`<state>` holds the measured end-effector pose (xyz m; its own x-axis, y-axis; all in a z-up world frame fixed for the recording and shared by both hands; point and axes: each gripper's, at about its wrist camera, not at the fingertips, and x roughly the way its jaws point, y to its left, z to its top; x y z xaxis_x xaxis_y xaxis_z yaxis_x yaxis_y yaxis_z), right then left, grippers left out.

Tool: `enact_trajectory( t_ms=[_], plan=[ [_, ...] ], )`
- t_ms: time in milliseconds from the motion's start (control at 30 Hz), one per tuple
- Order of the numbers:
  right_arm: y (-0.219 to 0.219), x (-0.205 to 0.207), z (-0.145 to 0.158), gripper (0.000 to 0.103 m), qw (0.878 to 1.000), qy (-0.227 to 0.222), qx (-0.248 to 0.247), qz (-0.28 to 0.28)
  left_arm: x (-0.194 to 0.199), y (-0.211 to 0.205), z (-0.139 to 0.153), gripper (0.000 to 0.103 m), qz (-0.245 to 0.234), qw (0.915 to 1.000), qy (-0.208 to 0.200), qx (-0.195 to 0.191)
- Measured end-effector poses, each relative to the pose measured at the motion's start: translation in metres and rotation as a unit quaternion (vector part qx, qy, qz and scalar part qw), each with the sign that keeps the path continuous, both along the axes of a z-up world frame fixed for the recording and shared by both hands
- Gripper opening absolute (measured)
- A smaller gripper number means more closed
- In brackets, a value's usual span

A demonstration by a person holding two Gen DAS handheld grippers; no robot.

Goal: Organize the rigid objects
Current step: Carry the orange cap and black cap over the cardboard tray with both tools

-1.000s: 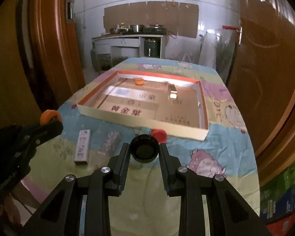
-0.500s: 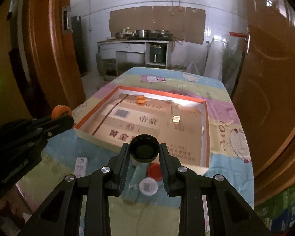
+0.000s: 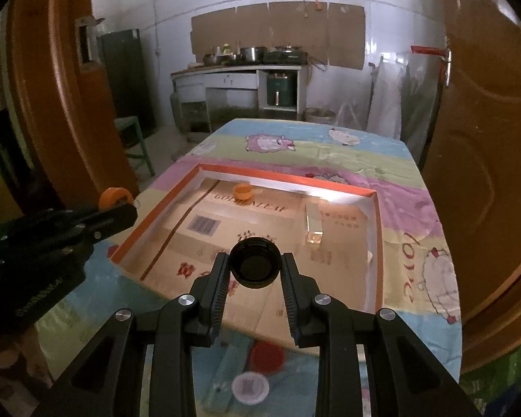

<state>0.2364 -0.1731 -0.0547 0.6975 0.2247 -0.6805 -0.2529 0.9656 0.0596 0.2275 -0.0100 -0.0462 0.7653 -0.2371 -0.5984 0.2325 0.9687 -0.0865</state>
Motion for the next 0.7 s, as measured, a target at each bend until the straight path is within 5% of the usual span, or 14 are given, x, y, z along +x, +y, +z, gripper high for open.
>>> enact_trajectory(
  t_ms=[700],
  plan=[
    [0.009, 0.101, -0.044, 0.03, 0.997, 0.071, 0.004, 0.013, 0.103, 0.002, -0.052, 0.012, 0.018, 0.9944, 0.091, 0.05]
  ],
)
